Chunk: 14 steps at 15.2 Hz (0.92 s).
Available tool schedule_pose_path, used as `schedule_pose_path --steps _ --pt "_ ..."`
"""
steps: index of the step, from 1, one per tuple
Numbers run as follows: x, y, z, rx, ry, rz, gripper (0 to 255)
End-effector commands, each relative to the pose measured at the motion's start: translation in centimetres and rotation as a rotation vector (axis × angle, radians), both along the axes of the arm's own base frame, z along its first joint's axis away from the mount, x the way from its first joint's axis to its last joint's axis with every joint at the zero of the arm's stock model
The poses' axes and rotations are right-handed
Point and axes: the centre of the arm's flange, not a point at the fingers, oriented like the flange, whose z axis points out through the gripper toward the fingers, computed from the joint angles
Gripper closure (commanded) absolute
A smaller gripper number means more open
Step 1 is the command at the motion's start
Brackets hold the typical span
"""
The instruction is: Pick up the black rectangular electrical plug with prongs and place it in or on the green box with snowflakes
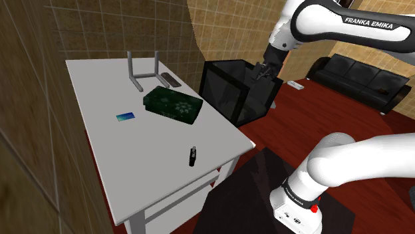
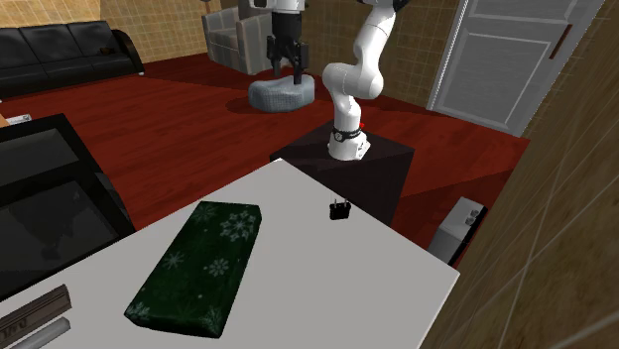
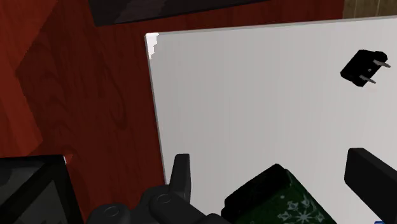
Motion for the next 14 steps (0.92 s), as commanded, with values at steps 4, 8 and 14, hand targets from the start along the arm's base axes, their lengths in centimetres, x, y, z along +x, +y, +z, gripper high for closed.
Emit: schedule_pose_path --steps 4,8,14 --pt "1.2 2.5 -2.9 -0.001 0.008 0.046 0" --pt "2.6 5.9 -6.7 -0.003 0.018 0.108 0" --pt "4.2 11.0 -12.5 -0.006 0.033 0.201 0"
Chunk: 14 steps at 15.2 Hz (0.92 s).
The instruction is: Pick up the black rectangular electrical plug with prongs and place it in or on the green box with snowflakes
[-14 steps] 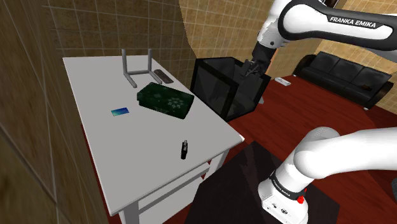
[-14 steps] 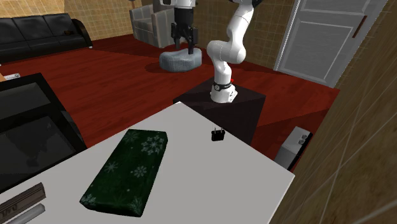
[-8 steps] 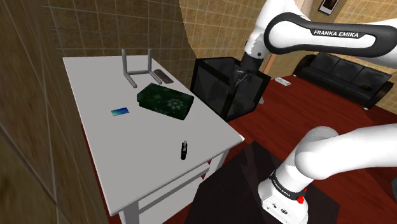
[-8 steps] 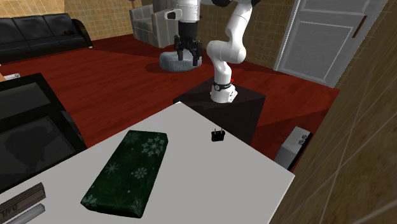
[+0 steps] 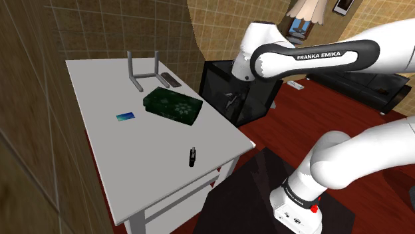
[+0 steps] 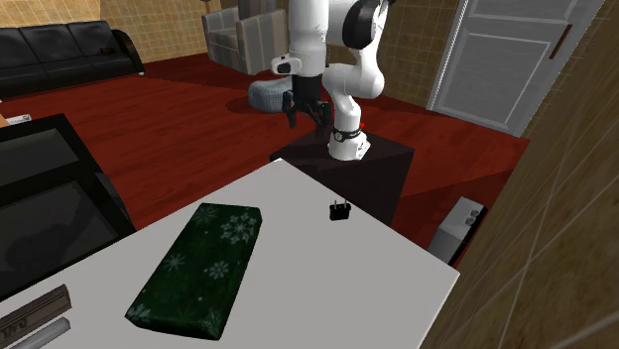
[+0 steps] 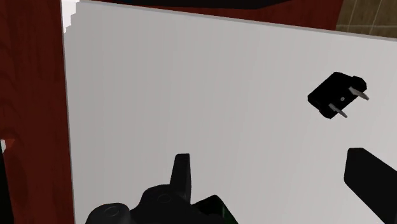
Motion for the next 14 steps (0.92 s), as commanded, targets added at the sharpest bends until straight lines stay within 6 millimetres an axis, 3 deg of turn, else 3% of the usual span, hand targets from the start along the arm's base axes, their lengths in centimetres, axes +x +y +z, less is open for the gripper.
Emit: schedule_pose_path --steps 1,14 --pt "0.3 1.8 -1.7 0.000 0.003 0.031 0" --pt "1.6 13.4 -14.3 -0.006 0.037 0.232 0"
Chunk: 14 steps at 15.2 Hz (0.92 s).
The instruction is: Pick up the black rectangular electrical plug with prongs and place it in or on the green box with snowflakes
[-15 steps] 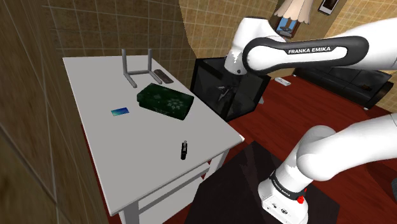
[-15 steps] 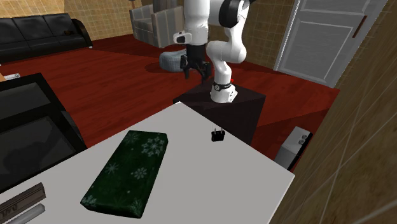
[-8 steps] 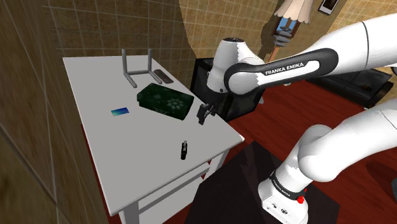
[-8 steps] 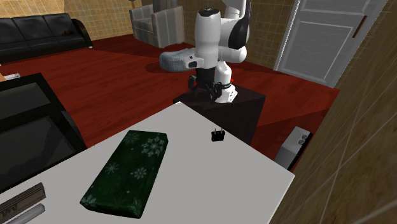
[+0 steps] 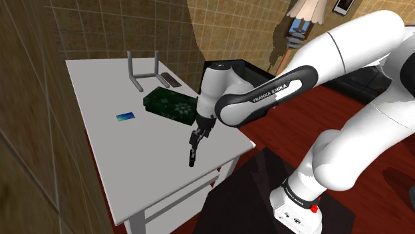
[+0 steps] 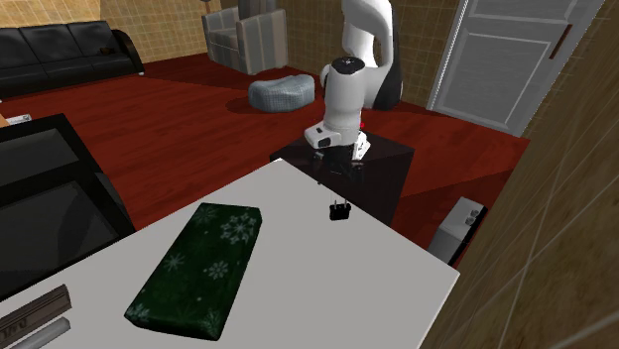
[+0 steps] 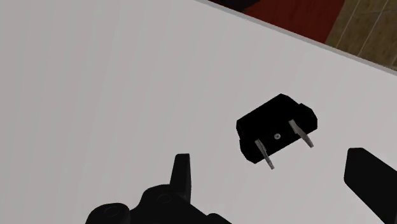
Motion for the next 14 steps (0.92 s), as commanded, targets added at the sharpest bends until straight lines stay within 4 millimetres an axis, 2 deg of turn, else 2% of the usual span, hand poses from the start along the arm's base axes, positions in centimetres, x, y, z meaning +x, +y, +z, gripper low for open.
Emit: schedule_pose_path --steps 1,2,9,14 --pt "0.0 1.9 -2.1 0.001 0.004 0.031 0" --pt "0.0 2.5 -2.7 0.000 0.006 0.042 0" --pt "0.0 2.5 -6.4 0.000 0.006 0.042 0" --pt "0.0 2.5 -6.7 0.000 0.006 0.042 0"
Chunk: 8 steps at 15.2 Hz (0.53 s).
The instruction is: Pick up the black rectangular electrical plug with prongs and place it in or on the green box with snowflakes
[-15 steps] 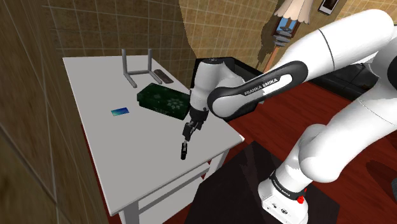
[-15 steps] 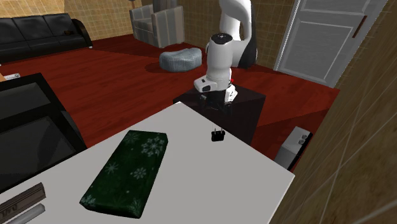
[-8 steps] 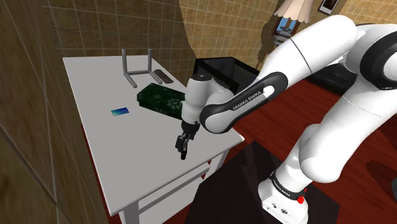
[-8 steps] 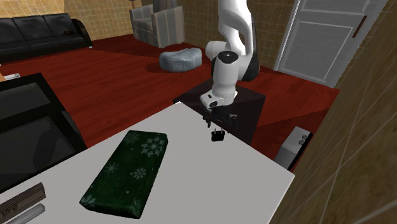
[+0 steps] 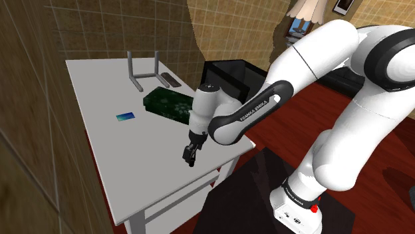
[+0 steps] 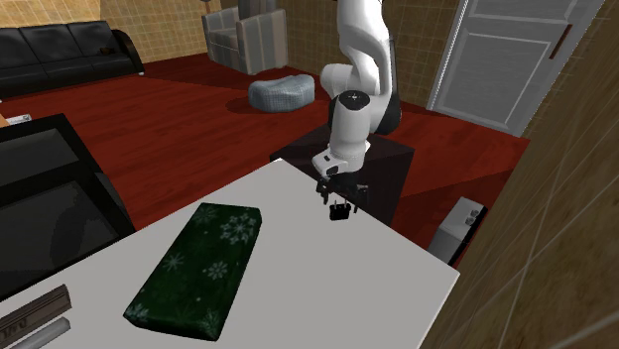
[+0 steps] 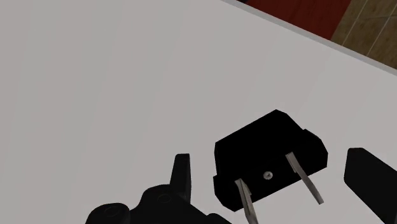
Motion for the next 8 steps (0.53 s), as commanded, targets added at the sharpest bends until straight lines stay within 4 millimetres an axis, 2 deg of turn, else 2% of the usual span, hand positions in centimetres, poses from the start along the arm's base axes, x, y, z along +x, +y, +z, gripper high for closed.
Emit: schedule_pose_path --steps 1,3,4,8 --pt "0.00 0.01 -0.01 0.000 0.000 0.000 0" --pt "0.00 0.01 -0.01 0.000 0.000 0.000 0" --pt "0.00 0.01 -0.01 0.000 0.000 0.000 255" --pt "0.00 0.01 0.00 0.000 0.000 0.000 255"
